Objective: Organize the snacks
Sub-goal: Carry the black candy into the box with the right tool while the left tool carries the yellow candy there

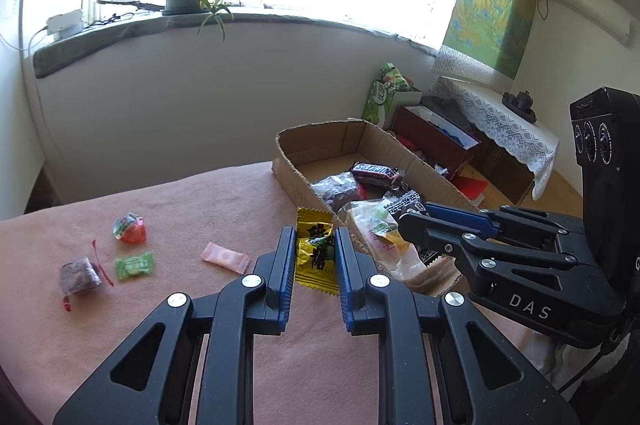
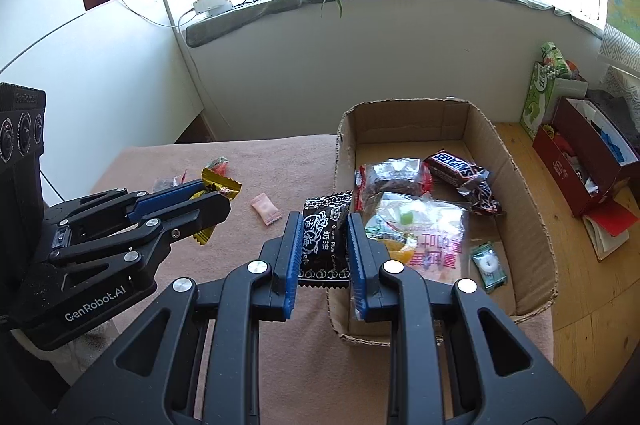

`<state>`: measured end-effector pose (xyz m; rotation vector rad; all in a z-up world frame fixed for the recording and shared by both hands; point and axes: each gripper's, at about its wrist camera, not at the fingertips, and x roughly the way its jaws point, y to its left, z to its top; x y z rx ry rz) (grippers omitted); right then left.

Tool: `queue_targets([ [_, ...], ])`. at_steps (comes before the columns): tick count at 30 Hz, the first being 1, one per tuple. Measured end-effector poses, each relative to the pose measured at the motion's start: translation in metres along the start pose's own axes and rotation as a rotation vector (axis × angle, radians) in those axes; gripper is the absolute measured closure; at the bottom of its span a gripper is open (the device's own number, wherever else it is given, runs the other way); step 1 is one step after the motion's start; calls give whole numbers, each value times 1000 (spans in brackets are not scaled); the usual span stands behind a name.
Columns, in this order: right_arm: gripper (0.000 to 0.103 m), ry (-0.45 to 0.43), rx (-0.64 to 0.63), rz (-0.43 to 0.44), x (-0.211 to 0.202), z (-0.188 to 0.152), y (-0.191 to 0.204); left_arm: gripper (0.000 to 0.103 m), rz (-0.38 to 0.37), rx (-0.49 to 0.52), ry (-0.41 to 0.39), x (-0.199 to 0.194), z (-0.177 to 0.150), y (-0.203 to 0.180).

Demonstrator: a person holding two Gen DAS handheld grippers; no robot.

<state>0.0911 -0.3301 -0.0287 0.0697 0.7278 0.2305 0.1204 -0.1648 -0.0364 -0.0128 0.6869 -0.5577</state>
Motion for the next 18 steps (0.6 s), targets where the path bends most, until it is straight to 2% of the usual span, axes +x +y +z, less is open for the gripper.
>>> queue_targets([
  [8, 80, -4, 34, -76, -9, 3, -46, 85, -47, 12, 17, 21, 8, -29],
  [18, 80, 1, 49, -138, -7, 8, -82, 85, -72, 28, 41, 43, 12, -57],
])
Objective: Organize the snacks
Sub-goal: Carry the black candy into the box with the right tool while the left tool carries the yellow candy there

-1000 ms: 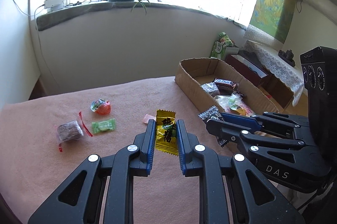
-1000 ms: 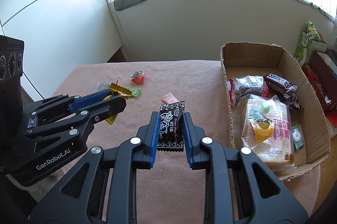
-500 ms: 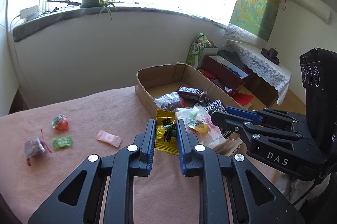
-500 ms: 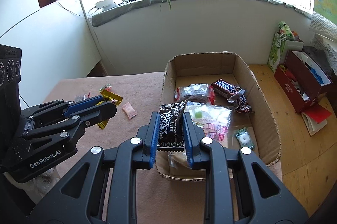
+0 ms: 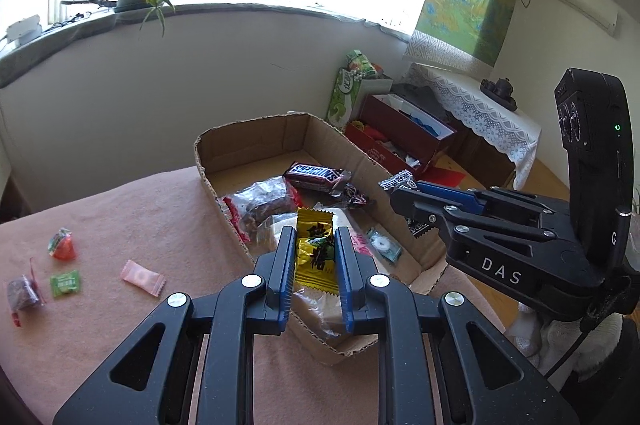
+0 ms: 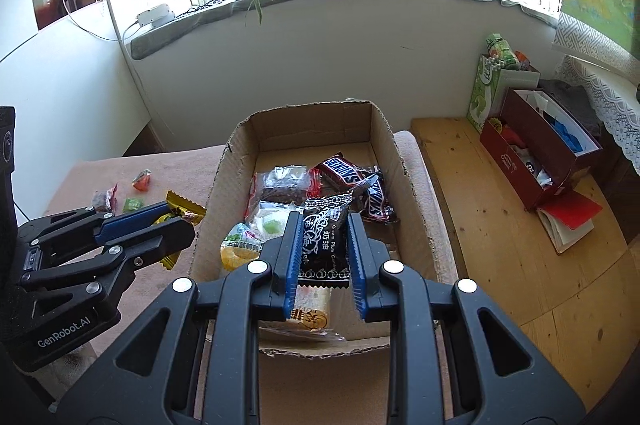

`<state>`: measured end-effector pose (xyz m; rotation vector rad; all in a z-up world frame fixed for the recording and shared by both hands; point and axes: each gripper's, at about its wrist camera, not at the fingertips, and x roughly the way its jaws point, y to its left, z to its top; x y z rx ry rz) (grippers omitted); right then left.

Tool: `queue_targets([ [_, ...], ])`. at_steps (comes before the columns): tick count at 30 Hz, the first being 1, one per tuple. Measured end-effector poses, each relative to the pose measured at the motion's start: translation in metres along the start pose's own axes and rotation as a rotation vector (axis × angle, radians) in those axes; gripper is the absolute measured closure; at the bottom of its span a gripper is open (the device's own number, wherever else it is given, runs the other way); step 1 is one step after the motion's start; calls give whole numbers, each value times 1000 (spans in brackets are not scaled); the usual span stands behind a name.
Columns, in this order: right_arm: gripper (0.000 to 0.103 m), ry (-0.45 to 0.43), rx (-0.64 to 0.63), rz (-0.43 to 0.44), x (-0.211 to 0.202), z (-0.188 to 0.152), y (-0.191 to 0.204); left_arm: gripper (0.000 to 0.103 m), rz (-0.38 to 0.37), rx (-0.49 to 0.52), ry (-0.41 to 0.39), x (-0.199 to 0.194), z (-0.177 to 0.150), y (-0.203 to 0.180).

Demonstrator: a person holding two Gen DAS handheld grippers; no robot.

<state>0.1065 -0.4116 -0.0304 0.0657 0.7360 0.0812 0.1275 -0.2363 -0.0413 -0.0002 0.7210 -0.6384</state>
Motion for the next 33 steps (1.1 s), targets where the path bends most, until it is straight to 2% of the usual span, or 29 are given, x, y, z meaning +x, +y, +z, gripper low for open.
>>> queue_targets([
  [21, 80, 42, 19, 16, 18, -4, -11, 83, -12, 9, 3, 6, 4, -13],
  [22, 80, 43, 23, 16, 18, -4, -12, 82, -9, 10, 2, 6, 4, -13],
  [24, 80, 41, 29, 12, 19, -4, -14, 69, -11, 6, -2, 5, 5, -13],
  [25, 79, 44, 31, 9, 19, -4, -15, 69, -11, 5, -5, 4, 5, -12],
  [27, 75, 43, 37, 6, 19, -4, -16, 69, -11, 5, -5, 3, 5, -12],
  [29, 55, 37, 40, -4, 19, -4, -17, 68, -9, 4, -7, 2, 5, -11],
  [31, 42, 25, 39, -19, 17, -4, -17, 65, -8, 4, -9, 1, 5, -10],
  [33, 36, 19, 36, -30, 15, -3, -16, 64, -5, 5, -12, -1, 5, -9],
])
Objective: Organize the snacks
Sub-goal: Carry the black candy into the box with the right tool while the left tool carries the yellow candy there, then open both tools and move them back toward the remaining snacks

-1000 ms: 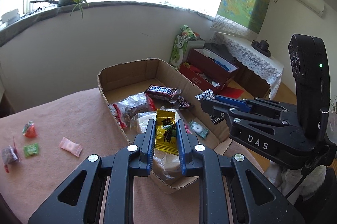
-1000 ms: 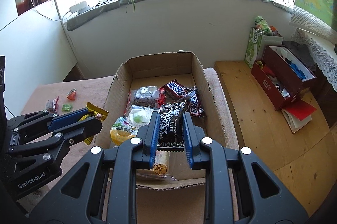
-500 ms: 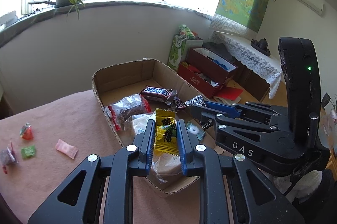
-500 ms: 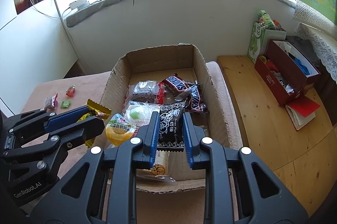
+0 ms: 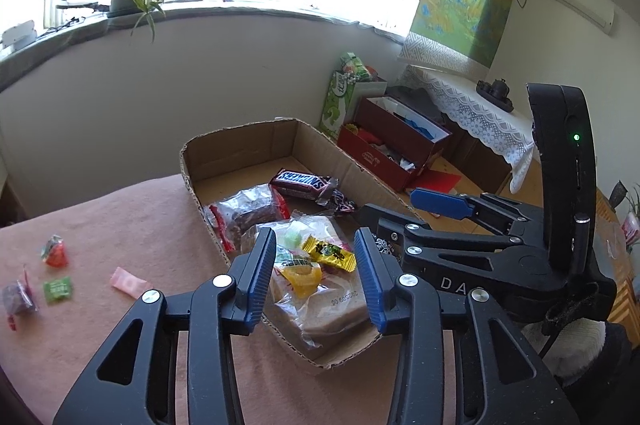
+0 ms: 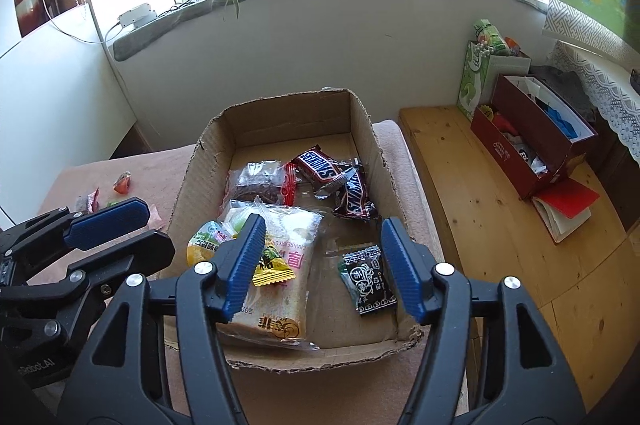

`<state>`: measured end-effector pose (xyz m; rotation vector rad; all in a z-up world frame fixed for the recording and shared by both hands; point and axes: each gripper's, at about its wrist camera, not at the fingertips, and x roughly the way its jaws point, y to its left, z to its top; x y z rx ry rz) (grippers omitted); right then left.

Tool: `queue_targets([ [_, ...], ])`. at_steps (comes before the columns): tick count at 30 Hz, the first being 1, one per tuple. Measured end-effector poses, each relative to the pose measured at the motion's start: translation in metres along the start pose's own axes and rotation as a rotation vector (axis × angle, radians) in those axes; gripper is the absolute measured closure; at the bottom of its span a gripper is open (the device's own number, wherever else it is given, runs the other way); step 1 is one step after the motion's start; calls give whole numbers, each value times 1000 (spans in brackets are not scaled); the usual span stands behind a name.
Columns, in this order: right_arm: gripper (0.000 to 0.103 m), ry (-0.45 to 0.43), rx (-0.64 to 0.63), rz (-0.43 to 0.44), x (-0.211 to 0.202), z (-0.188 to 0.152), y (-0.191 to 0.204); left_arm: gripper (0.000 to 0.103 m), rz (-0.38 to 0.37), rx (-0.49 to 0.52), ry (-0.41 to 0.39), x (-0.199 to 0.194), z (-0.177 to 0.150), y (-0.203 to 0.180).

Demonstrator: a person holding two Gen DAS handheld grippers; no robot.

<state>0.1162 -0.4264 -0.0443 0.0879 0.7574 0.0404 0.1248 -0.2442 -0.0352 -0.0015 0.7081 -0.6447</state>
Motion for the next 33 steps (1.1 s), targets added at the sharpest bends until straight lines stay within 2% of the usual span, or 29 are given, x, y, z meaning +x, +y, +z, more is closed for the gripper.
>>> queue_targets([
  [4, 27, -6, -10, -9, -1, 1, 3, 61, 2, -6, -4, -3, 0, 4],
  [5, 25, -7, -12, -11, -2, 1, 4, 58, 4, -8, -5, -4, -1, 4],
  [13, 17, -11, -17, -20, -4, 3, 14, 54, 14, -12, -27, -18, -2, 11],
  [24, 17, -16, -18, -7, -10, 4, 34, 52, 32, -39, -62, -43, -6, 38],
  [33, 17, -25, -47, 61, -13, 3, 75, 52, 91, -113, -68, -63, -21, 92],
])
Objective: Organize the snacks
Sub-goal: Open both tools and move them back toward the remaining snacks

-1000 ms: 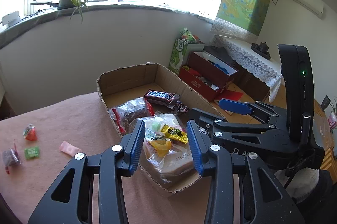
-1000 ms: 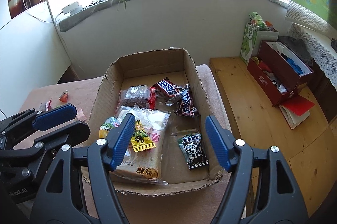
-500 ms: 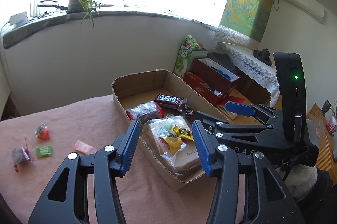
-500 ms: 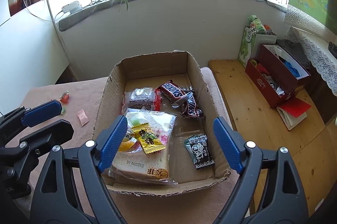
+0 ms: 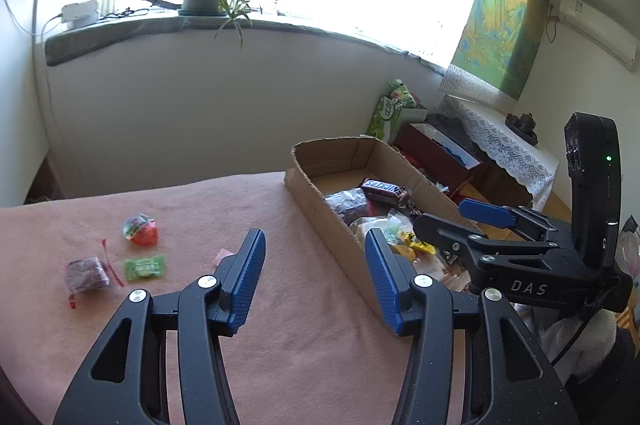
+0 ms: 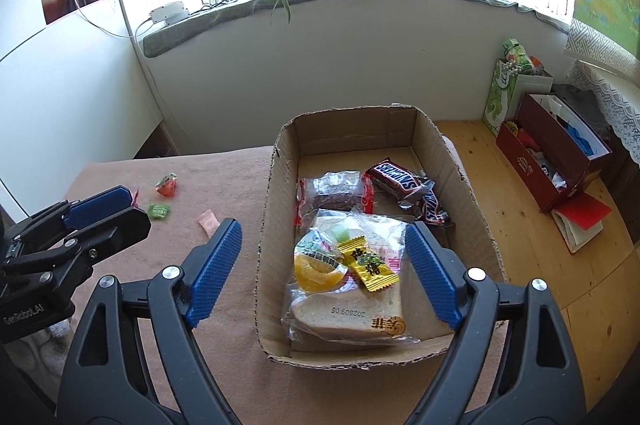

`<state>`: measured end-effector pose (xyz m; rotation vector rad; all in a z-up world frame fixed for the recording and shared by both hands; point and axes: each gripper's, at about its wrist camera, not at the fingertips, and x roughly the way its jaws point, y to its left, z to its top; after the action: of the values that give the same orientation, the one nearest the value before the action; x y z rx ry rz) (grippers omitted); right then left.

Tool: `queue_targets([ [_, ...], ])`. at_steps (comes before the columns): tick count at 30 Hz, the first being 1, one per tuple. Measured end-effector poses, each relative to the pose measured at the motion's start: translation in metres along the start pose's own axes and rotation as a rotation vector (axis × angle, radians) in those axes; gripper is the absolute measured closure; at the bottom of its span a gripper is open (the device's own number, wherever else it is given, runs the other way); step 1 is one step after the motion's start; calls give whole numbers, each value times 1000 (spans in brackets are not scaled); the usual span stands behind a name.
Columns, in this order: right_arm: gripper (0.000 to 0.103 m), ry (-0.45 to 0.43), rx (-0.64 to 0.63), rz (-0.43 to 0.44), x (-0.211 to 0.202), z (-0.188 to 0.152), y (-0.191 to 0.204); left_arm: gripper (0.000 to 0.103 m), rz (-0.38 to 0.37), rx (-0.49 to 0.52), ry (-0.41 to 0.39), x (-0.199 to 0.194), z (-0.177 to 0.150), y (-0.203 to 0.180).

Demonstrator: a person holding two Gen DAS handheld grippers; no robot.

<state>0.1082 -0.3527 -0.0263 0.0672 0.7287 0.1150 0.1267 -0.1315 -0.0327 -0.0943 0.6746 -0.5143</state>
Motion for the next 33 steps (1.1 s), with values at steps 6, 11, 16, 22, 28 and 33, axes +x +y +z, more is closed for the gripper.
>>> queue_targets([
  [6, 17, -7, -27, 83, 0, -1, 32, 52, 91, -85, 13, -11, -13, 61],
  [11, 17, 16, -79, 152, 10, -6, 70, 49, 174, -135, 21, -22, -25, 108],
  [16, 17, 64, -136, 193, 33, -13, 106, 46, 231, -159, 52, -26, -39, 143],
  [22, 17, 117, -183, 182, 72, -17, 132, 42, 236, -201, 77, -18, -43, 166],
  [28, 17, 157, -166, 150, 104, -18, 134, 35, 242, -214, 97, 5, -41, 169],
  [33, 17, 174, -176, 115, 127, -19, 138, 35, 263, -249, 99, 23, -40, 171],
])
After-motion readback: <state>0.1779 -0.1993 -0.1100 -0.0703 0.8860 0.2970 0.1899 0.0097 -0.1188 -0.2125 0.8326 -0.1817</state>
